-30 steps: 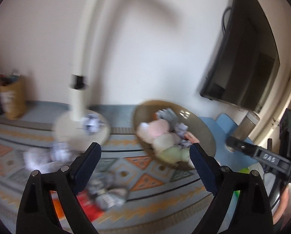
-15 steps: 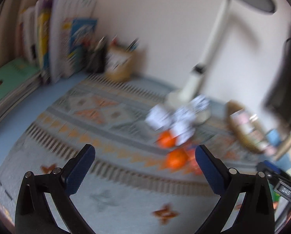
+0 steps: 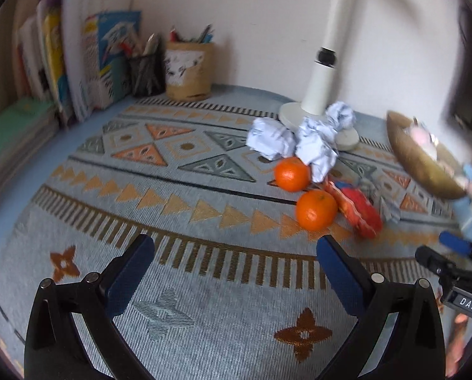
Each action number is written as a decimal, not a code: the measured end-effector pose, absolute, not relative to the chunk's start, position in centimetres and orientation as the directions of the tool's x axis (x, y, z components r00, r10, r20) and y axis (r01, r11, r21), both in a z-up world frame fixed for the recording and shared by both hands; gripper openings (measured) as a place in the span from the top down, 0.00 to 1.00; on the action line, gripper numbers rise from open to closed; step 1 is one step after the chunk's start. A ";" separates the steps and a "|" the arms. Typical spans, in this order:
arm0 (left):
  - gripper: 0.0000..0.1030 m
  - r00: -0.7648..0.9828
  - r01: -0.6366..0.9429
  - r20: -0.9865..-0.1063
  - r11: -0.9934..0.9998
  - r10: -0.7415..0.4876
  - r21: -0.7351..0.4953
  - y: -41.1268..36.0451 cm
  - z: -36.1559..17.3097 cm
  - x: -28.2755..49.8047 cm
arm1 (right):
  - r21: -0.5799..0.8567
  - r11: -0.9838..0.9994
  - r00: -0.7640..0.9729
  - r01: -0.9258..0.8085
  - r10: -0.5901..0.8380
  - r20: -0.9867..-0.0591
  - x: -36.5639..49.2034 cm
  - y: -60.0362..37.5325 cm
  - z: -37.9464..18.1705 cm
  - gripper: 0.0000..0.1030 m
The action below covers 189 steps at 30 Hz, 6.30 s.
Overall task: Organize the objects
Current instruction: 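Move both tools back over the desk, then grasp an orange with the left tool while the right tool grasps the plaid bow, then carry the orange and plaid bow into the gold bowl and release, then move both tools back over the remaining clutter, then grasp a paper ball with the left tool while the right tool grasps another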
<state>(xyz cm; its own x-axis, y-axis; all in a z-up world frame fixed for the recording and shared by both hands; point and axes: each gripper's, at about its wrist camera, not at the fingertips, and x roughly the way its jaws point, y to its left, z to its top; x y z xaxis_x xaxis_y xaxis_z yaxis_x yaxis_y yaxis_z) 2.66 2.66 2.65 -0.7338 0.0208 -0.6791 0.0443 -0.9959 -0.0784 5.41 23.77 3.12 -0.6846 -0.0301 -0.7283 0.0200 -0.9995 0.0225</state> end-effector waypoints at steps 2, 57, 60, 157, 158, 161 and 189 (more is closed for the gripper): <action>0.01 -0.726 0.015 -0.687 -0.999 0.023 -0.050 3.3 2.6 2.5 | -0.017 -0.999 -0.697 0.032 -0.010 -0.717 5.7 23.1 3.3 0.25; 0.67 -0.620 -0.247 -0.726 -0.952 0.298 -0.179 8.5 2.3 5.4 | 0.119 -0.983 -0.577 0.141 -0.179 -0.797 10.2 26.7 1.8 0.61; 0.67 -0.616 -0.255 -0.724 -0.948 0.310 -0.189 8.6 2.2 5.6 | 0.106 -0.987 -0.595 0.120 -0.157 -0.788 11.0 26.7 1.9 0.46; 0.01 -0.590 0.188 -0.805 -0.980 -0.060 -0.064 2.1 0.4 2.3 | -0.117 -0.974 -0.764 -0.194 0.225 -0.605 9.8 25.3 4.6 0.00; 0.01 -0.579 0.185 -0.811 -0.982 -0.079 -0.037 2.4 0.3 2.2 | -0.117 -0.974 -0.762 -0.192 0.223 -0.608 9.7 25.3 4.6 0.00; 0.00 -0.566 0.184 -0.818 -0.983 -0.103 -0.004 2.8 0.2 2.1 | -0.114 -0.975 -0.762 -0.189 0.219 -0.610 9.8 25.3 4.5 0.00; 0.01 -0.522 -0.296 -0.717 -0.886 0.462 -0.356 -1.6 5.2 -12.2 | 0.324 -0.931 -0.609 0.170 -0.358 -0.708 -1.8 20.7 8.0 0.10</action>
